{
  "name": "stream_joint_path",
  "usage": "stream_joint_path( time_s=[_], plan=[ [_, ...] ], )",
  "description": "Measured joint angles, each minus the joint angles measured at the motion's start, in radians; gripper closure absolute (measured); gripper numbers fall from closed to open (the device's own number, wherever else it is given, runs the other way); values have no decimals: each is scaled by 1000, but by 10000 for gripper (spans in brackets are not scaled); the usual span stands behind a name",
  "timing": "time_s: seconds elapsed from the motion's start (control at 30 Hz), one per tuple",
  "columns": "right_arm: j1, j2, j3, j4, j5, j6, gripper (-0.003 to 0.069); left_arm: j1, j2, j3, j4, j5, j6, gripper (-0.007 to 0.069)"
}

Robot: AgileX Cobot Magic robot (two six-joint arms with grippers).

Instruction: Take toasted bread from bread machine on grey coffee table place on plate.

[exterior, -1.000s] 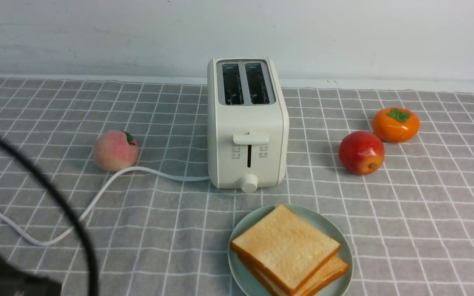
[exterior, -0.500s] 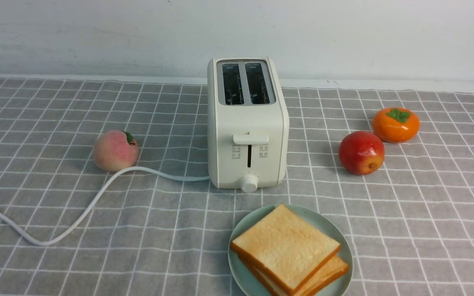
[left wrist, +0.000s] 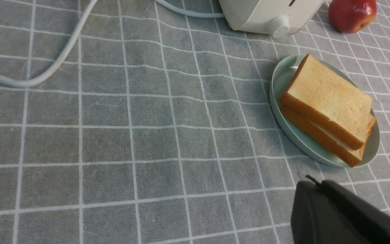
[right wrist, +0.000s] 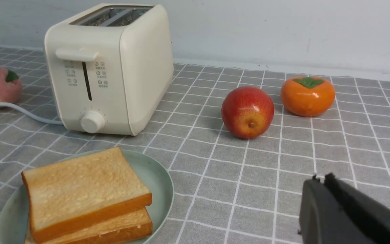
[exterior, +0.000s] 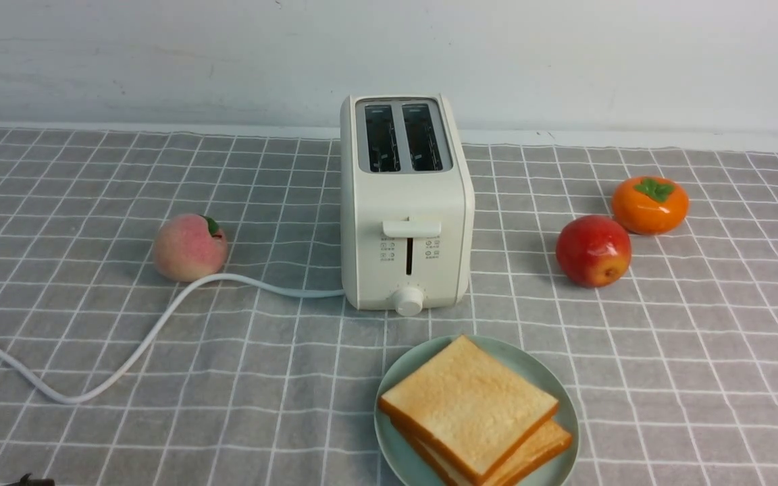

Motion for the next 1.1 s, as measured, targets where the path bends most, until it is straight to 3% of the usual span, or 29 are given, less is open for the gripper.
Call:
stream_joint_path(
  time_s=[0.2, 0.33, 0.5, 0.67, 1.1],
  plan=[
    [0, 0, 0, 0, -1, 0, 640, 0, -126, 56, 3, -21, 3, 638],
    [0, 0, 0, 0, 0, 0, 636, 3, -294, 203, 171, -204, 64, 638],
    [0, -1, 0, 0, -3, 0, 629, 7, -358, 394, 240, -352, 2, 633],
    [0, -7, 1, 0, -2, 0, 622, 62, -358, 466, 245, -308, -100, 628],
    [0, -7, 1, 0, -3, 0, 614, 81, -358, 467, 250, -306, -84, 617]
  ],
)
